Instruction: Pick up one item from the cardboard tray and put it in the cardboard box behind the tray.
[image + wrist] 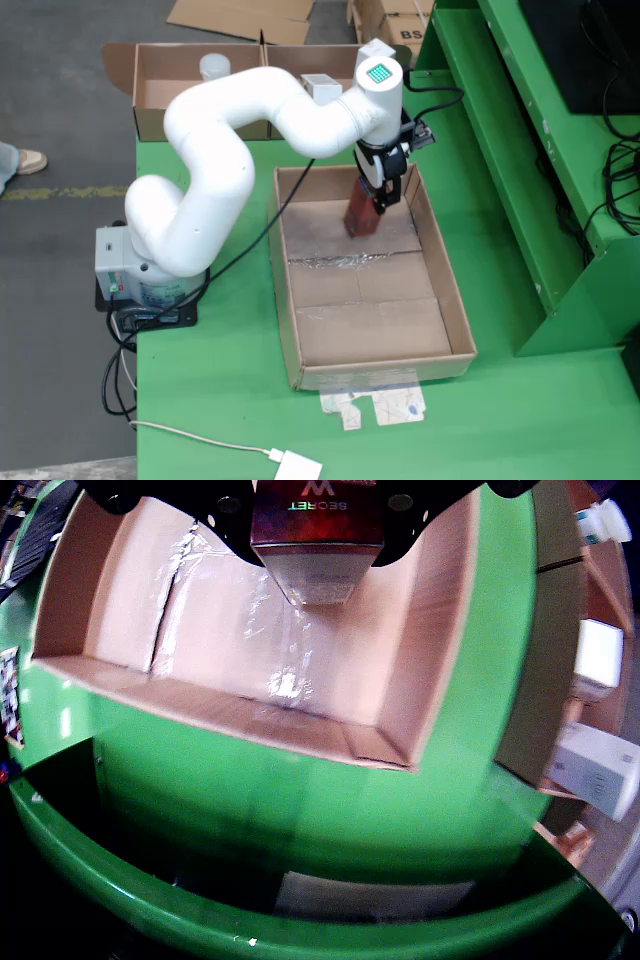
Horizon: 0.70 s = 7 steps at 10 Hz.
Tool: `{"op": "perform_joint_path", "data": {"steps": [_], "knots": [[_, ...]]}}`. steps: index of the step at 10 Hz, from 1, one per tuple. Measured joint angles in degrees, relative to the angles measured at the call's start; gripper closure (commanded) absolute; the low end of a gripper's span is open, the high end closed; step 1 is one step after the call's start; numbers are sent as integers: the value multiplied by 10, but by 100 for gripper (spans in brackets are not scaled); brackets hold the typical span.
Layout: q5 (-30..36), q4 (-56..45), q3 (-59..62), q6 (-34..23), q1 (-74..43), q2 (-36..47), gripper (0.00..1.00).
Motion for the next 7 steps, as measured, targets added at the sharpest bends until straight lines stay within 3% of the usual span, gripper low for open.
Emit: {"op": "perform_joint_path", "data": {"steps": [4, 7], "knots": [[10, -33, -16, 7, -13, 69, 100], [0, -110, 32, 12, -16, 117, 100]]}}
